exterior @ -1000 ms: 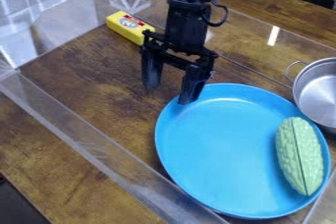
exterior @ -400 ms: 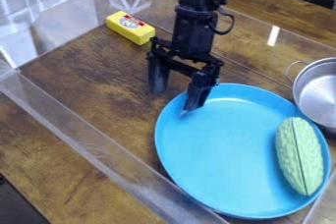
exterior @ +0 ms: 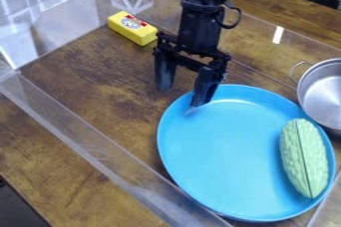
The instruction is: Remove the white object from inside the blue tray and put it on the table
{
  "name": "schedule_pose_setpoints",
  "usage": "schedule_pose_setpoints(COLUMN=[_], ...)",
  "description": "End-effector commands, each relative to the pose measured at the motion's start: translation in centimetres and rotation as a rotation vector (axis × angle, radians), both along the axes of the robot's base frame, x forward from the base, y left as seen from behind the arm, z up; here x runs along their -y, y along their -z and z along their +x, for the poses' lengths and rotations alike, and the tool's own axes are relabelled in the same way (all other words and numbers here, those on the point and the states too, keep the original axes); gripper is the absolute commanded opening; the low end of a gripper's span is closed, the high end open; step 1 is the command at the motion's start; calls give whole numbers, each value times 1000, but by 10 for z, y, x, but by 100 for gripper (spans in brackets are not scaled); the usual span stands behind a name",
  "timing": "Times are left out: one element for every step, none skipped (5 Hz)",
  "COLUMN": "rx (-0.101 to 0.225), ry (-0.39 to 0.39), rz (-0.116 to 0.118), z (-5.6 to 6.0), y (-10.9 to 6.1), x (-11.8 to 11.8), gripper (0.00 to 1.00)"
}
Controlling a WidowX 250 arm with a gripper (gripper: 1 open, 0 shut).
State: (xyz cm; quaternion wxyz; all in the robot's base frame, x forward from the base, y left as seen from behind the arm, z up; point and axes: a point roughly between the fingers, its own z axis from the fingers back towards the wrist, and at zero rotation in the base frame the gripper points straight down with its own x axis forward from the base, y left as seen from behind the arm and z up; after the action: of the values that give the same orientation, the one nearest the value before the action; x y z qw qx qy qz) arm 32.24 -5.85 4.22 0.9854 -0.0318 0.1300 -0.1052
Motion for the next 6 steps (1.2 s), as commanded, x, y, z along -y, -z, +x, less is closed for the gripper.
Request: schedule_pose_setpoints(rx=[37,38,32,25,20,12], ry=[29,62,75,81,87,91], rz=[-7,-10,-10,-11,-13,-14], z=[9,17,22,24,27,30], y=[-7,-5,0,4,7,11], x=[10,17,21,24,27,29], gripper=[100,100,100,100,100,100])
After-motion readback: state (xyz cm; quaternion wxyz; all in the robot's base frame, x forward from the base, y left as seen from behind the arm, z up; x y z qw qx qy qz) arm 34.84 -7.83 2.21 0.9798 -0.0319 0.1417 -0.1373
